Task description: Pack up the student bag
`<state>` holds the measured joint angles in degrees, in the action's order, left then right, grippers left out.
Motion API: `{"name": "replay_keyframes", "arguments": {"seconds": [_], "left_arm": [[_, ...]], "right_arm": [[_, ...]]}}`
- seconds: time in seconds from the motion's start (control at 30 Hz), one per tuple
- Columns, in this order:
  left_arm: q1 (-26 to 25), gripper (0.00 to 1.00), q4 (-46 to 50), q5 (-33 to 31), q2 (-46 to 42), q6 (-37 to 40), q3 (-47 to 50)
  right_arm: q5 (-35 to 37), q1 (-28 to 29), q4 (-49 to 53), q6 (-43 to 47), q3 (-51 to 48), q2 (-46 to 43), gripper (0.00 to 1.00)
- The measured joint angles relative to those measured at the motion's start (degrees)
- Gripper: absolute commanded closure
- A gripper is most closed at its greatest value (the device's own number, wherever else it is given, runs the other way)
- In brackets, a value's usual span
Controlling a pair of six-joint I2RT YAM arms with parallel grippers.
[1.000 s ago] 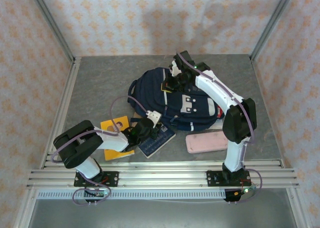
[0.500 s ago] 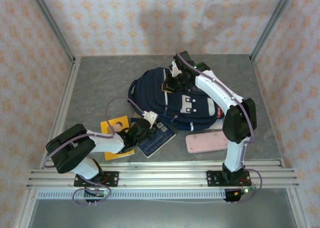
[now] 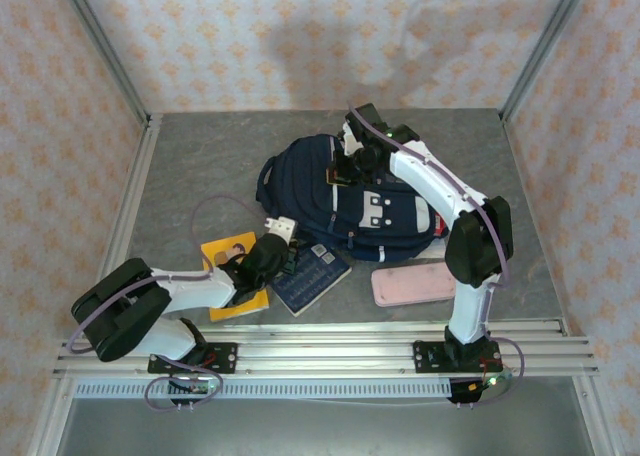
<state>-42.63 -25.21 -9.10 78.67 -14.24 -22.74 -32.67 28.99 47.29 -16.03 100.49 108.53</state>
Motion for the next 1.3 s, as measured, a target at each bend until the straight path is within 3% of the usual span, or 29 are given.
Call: {"name": "replay_keyframes", "arguments": {"seconds": [0.23,0.37,0.47,0.73,0.87,0.97,1.13,1.3], "left_arm": [[1.1,1.0,4.4,-1.0,-4.7,-2.5,0.8],[1.6,1.0,6.8,-0.4,-6.0,-3.4,0.8],[1.7,1.0,8.7,0.8,-6.2,-4.0,0.8],[1.6,0.99,11.6,4.4,-8.9,-6.0,0.8],[1.7,0.86,14.6,3.9,-13.2,-8.7,0.8],[1.6,0.83,17.5,2.4,-17.2,-10.9,0.8],[1.7,0.77,22.9,-1.7,-24.8,-13.7,0.8],[1.7,0.76,26.1,-4.7,-30.2,-14.5,0.9]], "right_arm": [[3.8,1.9,3.4,1.8,2.7,0.5,1.0],[7.1,4.2,6.9,2.6,7.4,3.0,0.65],[9.6,5.8,7.5,2.3,9.2,3.6,0.47],[15.0,6.1,5.5,-1.1,4.0,-3.9,0.44],[15.1,5.8,3.9,-3.8,-1.2,-10.4,0.43],[14.5,5.9,2.8,-6.1,-4.0,-12.0,0.42],[13.7,7.1,1.4,-8.3,-5.4,-8.8,0.42],[12.4,8.5,0.8,-8.9,-2.3,-0.2,0.41]]}}
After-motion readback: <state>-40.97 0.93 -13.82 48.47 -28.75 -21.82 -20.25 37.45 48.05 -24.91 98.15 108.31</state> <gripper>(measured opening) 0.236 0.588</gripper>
